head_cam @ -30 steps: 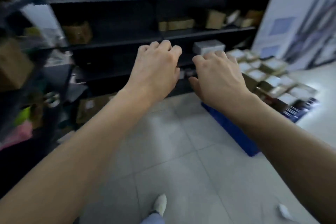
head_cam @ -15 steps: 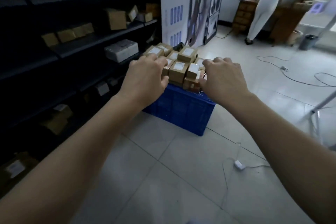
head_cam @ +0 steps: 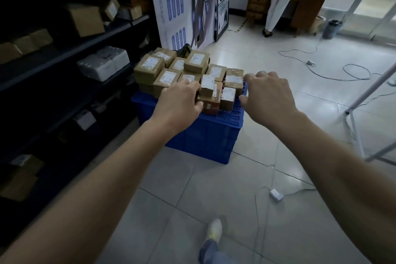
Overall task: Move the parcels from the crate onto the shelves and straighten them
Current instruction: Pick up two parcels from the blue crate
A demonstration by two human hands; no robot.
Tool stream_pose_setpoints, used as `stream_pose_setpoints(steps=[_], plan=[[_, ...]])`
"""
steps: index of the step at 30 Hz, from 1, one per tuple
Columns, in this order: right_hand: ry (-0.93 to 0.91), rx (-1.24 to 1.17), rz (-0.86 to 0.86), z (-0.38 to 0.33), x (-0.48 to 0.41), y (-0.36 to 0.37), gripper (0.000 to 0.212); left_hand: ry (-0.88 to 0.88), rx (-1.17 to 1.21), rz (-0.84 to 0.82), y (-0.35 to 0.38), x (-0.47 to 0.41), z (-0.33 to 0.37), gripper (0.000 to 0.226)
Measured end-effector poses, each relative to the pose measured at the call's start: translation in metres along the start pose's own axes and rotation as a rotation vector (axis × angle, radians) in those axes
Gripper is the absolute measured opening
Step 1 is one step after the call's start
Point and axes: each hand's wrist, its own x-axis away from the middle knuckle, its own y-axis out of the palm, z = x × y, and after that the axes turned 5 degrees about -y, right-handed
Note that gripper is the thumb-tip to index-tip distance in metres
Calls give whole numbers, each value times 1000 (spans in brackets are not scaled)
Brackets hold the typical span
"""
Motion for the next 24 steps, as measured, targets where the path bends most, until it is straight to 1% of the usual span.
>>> stream_pose_setpoints(steps=[8,15,19,24], plan=[[5,-33,-117,54,-132,79,33,-97,30,-109,62,-144,-21,38],[31,-60,-219,85,-216,141,30,-138,60,-225,120,-240,-44,34],[107,-99,-275,95,-259,179,31,-138,88,-280,157,-295,-61,31],[205,-167,-365,105,-302,236,35,-182,108,-406,206,-357,-80,40]])
